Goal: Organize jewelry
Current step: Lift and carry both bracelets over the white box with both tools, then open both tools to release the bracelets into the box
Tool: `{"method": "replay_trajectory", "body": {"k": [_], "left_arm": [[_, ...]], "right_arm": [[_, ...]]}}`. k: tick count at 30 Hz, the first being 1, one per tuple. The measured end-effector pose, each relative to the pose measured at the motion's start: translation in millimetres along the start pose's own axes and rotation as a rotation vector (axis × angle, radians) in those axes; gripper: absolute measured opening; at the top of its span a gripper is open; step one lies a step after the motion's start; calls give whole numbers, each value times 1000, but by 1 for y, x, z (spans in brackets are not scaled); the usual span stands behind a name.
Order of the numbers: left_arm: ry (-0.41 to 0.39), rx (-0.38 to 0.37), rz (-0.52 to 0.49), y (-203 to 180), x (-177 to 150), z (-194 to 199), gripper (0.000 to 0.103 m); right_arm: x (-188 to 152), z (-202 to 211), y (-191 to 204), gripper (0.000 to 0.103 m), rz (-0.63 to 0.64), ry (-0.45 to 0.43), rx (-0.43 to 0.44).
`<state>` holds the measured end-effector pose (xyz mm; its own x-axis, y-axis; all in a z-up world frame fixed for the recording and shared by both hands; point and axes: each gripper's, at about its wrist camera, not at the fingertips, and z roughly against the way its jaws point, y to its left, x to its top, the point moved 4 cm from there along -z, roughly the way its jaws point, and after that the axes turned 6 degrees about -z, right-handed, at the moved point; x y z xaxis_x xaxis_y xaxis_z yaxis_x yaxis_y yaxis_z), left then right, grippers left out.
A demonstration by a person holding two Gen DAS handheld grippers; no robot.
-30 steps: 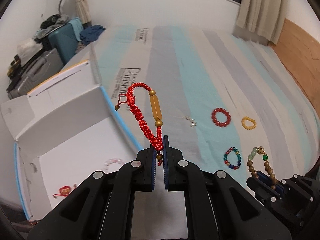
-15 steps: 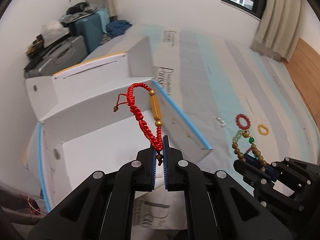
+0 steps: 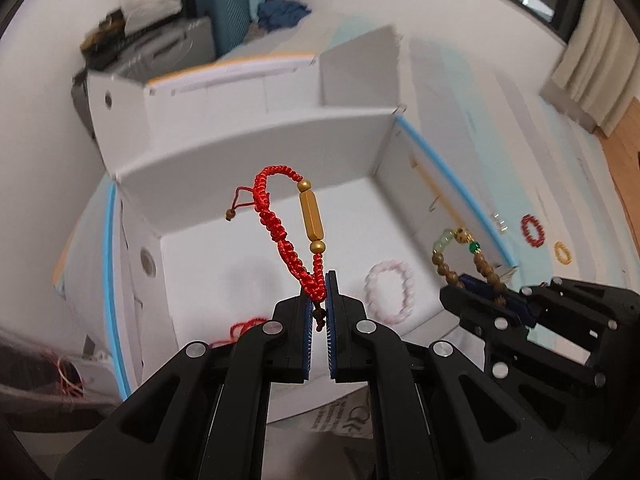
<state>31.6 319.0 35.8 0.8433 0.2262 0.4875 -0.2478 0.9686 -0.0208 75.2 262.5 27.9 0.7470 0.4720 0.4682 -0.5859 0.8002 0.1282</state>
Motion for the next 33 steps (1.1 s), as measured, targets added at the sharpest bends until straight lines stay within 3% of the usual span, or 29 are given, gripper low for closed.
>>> {"method": "replay_trajectory", "body": {"k": [6, 13, 20, 30, 32, 33], "left_arm": [[94, 8, 41, 18, -9, -31, 5], [206, 15, 71, 33, -17, -63, 5], [270, 20, 81, 40, -23, -83, 5], [247, 50, 73, 34, -20, -80, 9], [235, 62, 69, 34, -20, -76, 9], [229, 65, 72, 34, -20, -74, 14]], "right_arm": [[12, -52, 2, 7, -11, 158, 3], [15, -97, -5, 7, -34, 263, -25], [15, -122, -10, 7, -43, 305, -51], [14, -123, -10, 12, -32, 296, -87], [13, -118, -10, 24, -35, 285, -81], [13, -115, -10, 27, -34, 275, -79]]}}
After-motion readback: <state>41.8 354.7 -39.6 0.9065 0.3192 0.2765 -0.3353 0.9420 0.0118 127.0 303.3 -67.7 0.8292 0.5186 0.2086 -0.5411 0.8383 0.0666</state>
